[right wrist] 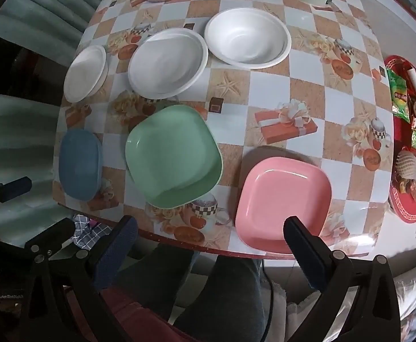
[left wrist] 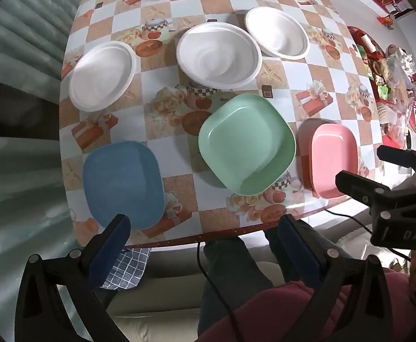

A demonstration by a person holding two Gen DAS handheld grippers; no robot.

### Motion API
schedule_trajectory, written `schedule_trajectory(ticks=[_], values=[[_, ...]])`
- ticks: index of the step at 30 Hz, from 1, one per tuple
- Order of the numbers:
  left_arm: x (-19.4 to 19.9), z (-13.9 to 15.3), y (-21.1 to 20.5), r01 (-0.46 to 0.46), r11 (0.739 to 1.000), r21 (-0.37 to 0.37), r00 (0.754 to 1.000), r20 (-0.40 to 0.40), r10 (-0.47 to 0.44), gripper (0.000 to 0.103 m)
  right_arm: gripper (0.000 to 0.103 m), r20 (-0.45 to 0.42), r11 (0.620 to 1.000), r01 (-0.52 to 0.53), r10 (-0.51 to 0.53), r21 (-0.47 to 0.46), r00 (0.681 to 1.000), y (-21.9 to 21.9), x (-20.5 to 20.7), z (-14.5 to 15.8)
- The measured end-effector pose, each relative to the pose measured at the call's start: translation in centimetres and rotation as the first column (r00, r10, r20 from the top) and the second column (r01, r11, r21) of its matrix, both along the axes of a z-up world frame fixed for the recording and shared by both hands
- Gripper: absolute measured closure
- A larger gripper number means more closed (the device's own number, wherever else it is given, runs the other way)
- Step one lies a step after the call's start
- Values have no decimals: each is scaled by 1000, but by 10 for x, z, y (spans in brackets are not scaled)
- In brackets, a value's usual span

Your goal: Organize plates and bowls

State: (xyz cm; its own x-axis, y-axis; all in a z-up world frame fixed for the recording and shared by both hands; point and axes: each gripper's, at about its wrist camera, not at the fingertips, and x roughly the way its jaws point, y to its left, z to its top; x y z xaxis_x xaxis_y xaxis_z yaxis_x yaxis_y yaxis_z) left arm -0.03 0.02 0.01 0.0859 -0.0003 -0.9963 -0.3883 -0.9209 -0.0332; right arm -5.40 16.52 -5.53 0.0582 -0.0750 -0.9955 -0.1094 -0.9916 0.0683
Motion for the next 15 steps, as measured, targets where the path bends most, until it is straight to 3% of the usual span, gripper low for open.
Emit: schedule_trajectory(ticks=[15], values=[[-8, -3, 1, -4, 1000, 5, 1000, 13, 4, 0, 0, -5, 1000, -6, 6, 13, 1000, -4, 2, 0]])
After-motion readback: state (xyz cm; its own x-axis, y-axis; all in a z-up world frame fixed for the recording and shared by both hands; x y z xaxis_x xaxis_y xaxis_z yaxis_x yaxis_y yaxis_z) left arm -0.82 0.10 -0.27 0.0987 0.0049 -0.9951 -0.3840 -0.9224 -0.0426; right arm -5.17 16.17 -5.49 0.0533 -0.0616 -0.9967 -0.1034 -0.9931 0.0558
